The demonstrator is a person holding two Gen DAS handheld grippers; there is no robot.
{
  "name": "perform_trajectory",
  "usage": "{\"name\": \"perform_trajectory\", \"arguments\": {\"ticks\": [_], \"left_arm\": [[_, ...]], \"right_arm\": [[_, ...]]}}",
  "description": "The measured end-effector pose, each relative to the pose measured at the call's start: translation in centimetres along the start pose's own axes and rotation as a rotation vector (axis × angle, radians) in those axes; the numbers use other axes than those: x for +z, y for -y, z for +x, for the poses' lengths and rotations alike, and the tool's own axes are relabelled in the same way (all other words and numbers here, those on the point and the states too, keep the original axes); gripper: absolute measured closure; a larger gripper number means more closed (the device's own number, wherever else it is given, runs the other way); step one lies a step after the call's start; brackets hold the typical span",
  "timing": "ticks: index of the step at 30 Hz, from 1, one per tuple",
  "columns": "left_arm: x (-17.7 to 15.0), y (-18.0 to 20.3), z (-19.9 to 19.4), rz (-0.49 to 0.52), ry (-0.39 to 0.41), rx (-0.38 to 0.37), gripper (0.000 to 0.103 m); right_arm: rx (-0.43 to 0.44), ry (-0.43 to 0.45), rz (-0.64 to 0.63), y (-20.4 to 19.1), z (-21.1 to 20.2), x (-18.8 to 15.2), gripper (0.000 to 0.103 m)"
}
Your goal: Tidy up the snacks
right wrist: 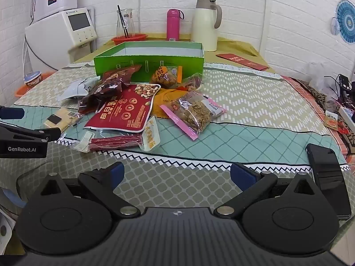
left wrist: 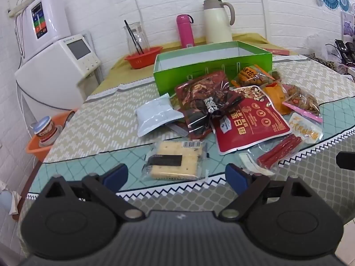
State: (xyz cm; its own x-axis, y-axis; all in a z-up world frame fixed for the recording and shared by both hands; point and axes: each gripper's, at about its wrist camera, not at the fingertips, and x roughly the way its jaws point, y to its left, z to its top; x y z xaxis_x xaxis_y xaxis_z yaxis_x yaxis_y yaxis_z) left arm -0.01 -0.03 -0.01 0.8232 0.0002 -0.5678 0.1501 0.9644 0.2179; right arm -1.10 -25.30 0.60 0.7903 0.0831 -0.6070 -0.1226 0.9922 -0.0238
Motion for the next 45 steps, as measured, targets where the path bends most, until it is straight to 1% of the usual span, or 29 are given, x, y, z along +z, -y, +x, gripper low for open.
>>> {"name": "perform_trajectory", "arguments": {"ticks": [7,8,45], "left_arm": [[0.1,0.7,-0.3,0.007,0.002,0.011,0.015],[-0.2,-0.2,0.0,-0.014,-0.003,-0.009,0.015],[-0.3,-0.5,0.3,-0.02,-0.025,-0.025,0.015]], "right_arm": [[0.003,-0.005,-0.003,-0.1,0.0,0.0,0.0],[0.004,-0.005,-0.003,-0.1,0.0,0.0,0.0],[-0.004,-0.005,-0.01,-0.2,0.2,0.0,0.0]]}}
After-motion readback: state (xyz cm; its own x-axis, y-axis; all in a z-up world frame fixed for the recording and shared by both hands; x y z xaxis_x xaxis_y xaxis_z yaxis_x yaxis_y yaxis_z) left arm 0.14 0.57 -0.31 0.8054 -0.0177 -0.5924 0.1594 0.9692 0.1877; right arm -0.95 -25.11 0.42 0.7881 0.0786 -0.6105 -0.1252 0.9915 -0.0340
